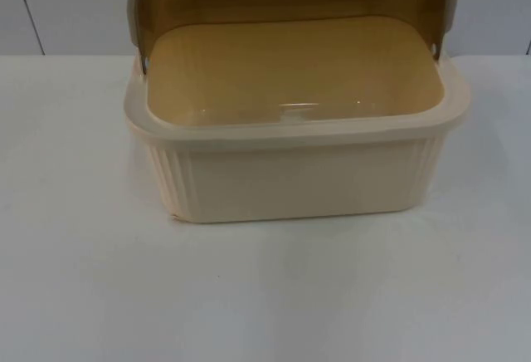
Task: Open the box lid with the left hand, place the block into the box with the right hand, then close the box lid with the left hand.
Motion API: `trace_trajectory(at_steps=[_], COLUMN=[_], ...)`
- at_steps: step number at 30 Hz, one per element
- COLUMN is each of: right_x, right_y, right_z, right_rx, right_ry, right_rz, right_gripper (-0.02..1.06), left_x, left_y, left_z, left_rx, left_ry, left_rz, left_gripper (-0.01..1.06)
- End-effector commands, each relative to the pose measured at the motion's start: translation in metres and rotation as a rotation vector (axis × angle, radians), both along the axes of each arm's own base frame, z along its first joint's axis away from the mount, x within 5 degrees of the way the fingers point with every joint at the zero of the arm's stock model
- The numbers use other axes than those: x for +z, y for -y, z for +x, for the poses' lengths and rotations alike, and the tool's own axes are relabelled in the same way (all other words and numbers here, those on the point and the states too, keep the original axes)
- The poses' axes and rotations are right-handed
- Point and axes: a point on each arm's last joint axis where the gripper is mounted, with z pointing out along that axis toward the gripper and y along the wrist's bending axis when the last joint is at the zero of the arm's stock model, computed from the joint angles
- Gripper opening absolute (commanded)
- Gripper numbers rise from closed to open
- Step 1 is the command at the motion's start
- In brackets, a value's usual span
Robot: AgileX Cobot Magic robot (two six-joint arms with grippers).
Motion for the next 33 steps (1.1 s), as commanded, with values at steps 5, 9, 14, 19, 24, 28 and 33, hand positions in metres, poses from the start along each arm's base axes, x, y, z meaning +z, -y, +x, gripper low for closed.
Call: trace_trajectory(at_steps=[5, 9, 14, 19, 24, 28, 33], right_x=[-0.005, -0.009, -0.009, -0.007, 0.009, 0.029, 0.072], right_y=[0.001, 0.001, 0.000, 0.001, 0.007, 0.013, 0.023], right_z=[0.000, -0.002, -0.003, -0.002, 0.012, 0.029, 0.057], right_rx=[0.013, 0.011, -0.014, -0.020, 0.003, 0.014, 0.001], right_ry=[-0.006, -0.036, -0.044, -0.056, -0.076, -0.074, -0.028], right_rz=[-0.002, 0.006, 0.012, 0.015, 0.003, -0.009, -0.027], right_gripper=[0.76, 0.31, 0.00, 0.00, 0.00, 0.00, 0.00], left_x=[-0.003, -0.003, -0.002, -0.002, -0.003, -0.003, -0.003], left_y=[0.000, -0.001, -0.002, -0.002, -0.002, -0.002, -0.002], left_z=[0.003, 0.003, 0.003, 0.003, 0.003, 0.003, 0.003], left_rx=[0.003, 0.006, 0.009, 0.008, 0.008, 0.008, 0.007], left_ry=[-0.009, -0.009, -0.004, -0.004, -0.006, -0.010, -0.010], left_rz=[0.006, 0.021, 0.034, 0.032, 0.032, 0.030, 0.028], left_gripper=[1.05, 1.05, 1.05, 1.05, 1.05, 1.05, 1.05])
